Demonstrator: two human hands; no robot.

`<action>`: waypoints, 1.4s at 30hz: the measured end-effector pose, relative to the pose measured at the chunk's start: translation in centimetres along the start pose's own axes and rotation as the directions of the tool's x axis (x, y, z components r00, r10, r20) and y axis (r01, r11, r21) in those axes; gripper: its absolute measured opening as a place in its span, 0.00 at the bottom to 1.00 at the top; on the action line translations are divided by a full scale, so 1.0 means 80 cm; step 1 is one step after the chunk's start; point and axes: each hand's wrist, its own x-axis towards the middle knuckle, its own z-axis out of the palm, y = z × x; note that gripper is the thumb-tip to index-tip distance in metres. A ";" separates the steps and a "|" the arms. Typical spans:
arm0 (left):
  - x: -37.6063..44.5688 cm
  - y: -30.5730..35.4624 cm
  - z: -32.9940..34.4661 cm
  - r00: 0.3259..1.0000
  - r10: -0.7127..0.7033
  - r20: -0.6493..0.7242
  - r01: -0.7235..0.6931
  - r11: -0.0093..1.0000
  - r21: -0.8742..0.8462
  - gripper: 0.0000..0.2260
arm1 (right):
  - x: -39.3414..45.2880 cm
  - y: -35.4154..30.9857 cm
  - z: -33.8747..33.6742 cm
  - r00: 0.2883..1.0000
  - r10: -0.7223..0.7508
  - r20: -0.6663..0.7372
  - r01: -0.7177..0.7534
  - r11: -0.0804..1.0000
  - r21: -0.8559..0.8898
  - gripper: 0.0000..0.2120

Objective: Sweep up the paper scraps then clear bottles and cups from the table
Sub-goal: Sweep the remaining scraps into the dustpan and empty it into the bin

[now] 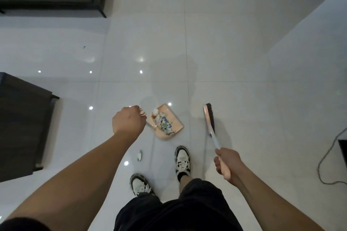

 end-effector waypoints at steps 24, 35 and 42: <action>-0.019 -0.047 -0.008 0.972 -0.236 -0.015 0.234 0.970 -0.071 0.12 | 0.057 -0.170 0.077 0.951 -0.264 0.161 0.304 0.891 -0.337 0.20; 0.005 -0.073 -0.007 0.914 -0.405 -0.011 0.399 0.905 -0.149 0.09 | 0.062 -0.131 0.135 0.954 -0.065 0.294 0.270 0.616 -0.740 0.11; 0.016 -0.054 -0.014 0.938 -0.347 -0.014 0.340 0.925 -0.168 0.06 | -0.017 -0.096 0.090 0.947 0.019 0.320 0.188 0.777 -0.601 0.21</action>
